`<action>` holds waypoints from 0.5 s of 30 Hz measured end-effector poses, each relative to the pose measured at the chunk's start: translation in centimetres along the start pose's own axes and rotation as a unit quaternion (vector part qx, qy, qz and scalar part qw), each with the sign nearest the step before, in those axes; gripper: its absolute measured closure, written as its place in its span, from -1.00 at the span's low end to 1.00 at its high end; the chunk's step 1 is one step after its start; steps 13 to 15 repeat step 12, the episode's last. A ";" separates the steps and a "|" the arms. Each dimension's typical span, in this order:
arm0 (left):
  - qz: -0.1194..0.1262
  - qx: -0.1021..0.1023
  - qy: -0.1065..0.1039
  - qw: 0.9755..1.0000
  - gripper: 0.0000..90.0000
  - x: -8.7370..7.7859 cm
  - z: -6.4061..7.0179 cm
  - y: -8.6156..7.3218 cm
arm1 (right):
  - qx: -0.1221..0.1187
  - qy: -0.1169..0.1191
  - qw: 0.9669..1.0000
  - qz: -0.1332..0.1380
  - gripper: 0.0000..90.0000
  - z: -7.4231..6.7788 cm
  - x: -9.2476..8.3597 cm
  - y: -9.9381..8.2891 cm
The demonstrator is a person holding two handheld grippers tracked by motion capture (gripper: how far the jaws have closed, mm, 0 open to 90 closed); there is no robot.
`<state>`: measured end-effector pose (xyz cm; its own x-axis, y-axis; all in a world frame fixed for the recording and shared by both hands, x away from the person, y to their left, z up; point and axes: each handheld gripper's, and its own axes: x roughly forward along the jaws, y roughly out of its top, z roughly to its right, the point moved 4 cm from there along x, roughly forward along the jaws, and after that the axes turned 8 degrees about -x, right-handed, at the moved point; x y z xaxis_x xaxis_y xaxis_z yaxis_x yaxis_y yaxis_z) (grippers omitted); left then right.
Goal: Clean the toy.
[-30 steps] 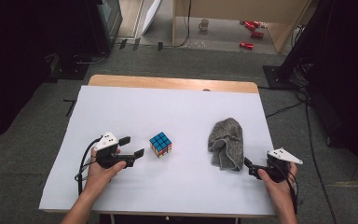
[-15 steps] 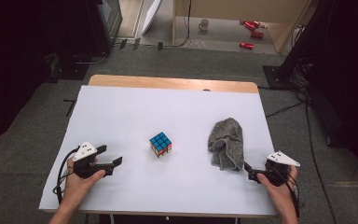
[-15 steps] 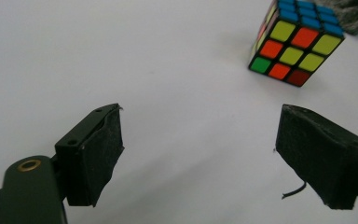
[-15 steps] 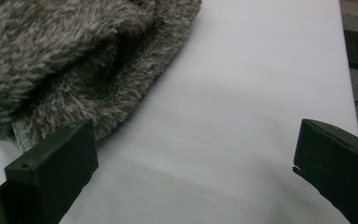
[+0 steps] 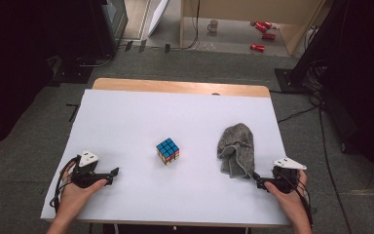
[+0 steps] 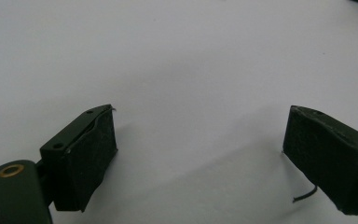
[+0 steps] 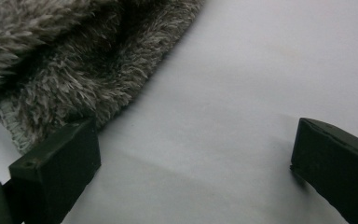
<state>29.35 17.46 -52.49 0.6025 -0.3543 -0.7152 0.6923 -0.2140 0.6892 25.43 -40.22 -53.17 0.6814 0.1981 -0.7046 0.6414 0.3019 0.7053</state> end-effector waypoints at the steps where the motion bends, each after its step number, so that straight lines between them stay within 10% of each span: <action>1: -0.002 0.008 0.007 1.000 -0.82 0.1 0.1 0.0 | 0.000 0.000 1.000 -0.001 -0.99 0.0 0.0 0.0; 15: -0.004 0.013 0.012 1.000 -0.83 0.2 0.2 -0.1 | 0.000 0.000 1.000 -0.002 -0.99 0.0 0.0 0.0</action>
